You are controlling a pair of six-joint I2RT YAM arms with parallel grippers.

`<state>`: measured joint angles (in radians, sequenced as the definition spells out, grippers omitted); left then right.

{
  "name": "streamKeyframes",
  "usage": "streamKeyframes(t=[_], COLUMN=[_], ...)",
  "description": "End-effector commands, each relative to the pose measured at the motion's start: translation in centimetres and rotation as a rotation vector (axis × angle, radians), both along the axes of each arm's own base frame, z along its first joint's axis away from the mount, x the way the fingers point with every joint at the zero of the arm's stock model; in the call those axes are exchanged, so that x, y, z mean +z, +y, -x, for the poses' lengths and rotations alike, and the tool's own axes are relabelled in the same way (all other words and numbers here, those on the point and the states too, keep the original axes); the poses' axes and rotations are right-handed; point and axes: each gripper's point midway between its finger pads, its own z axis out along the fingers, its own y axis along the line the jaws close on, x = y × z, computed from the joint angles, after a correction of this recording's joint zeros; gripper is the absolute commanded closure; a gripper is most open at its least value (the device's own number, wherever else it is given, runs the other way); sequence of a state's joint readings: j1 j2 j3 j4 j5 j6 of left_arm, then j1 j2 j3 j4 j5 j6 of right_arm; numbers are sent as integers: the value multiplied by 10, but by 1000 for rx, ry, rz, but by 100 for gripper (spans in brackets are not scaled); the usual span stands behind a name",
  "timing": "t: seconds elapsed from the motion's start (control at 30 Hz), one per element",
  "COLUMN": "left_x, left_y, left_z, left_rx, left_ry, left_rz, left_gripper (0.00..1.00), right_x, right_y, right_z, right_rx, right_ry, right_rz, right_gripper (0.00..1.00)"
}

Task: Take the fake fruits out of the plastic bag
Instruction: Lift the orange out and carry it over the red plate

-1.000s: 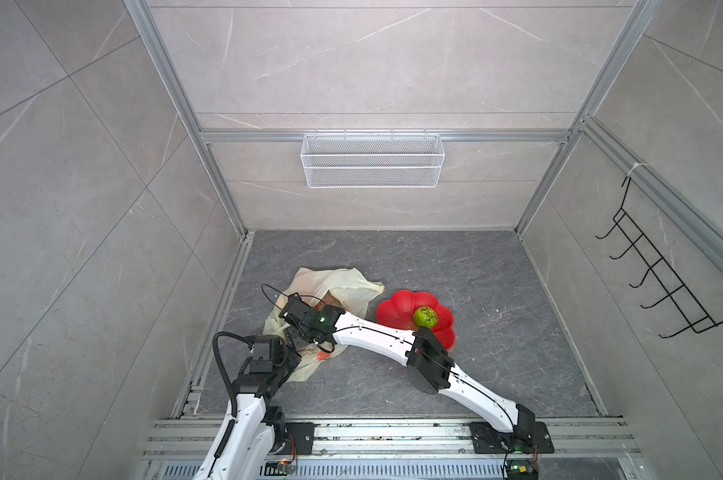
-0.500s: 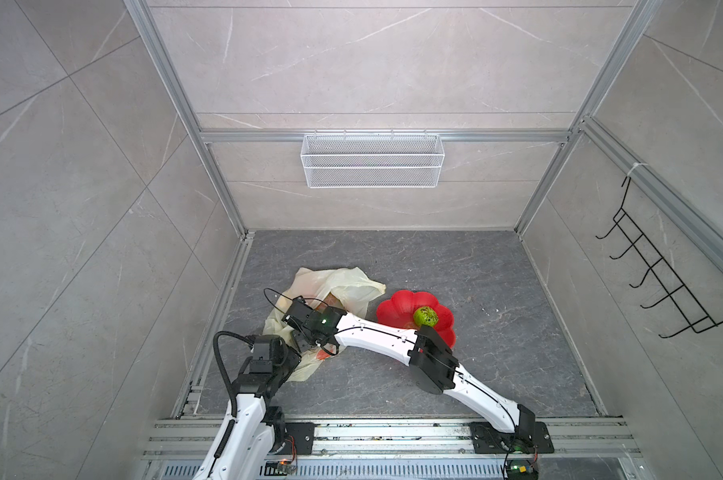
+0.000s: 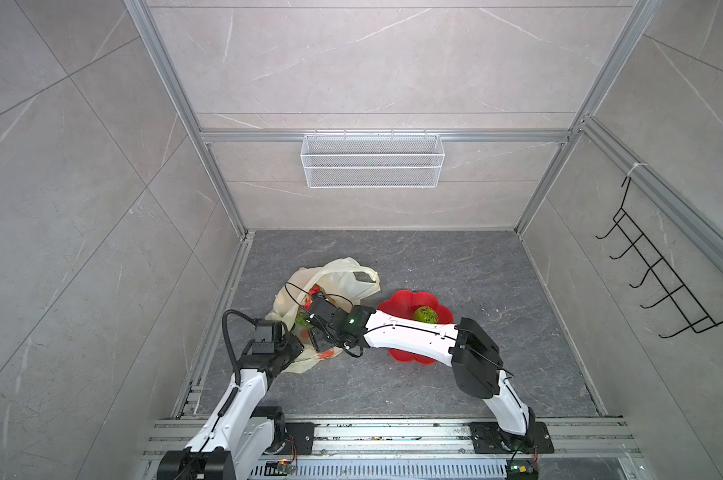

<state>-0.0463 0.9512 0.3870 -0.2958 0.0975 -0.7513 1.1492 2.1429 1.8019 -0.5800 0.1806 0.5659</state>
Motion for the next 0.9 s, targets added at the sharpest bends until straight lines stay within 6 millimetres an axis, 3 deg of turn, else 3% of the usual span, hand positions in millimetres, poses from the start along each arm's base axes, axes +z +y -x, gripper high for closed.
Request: streamKeyframes(t=[0.0, 0.17, 0.33, 0.57, 0.73, 0.87], left_x=[28, 43, 49, 48, 47, 46], left_y=[-6, -6, -2, -13, -18, -18], left_z=[-31, -46, -49, -52, -56, -56], left_rx=[-93, -139, -164, -206, -222, -222], left_ry=[-127, -210, -261, -322, -329, -327], left_rz=[-20, -68, -128, -90, -65, -64], left_gripper=[74, 80, 84, 85, 86, 85], right_x=[34, 53, 70, 66, 52, 34], right_y=[-16, -56, -116, -190, -219, -219], right_z=[-11, -13, -23, -32, -38, -43], right_rx=[-56, -113, -205, -340, -403, -423], right_ry=[-56, -82, -95, -54, -11, 57], right_rz=[-72, -82, -78, -55, -12, 3], right_gripper=[33, 33, 33, 33, 33, 33])
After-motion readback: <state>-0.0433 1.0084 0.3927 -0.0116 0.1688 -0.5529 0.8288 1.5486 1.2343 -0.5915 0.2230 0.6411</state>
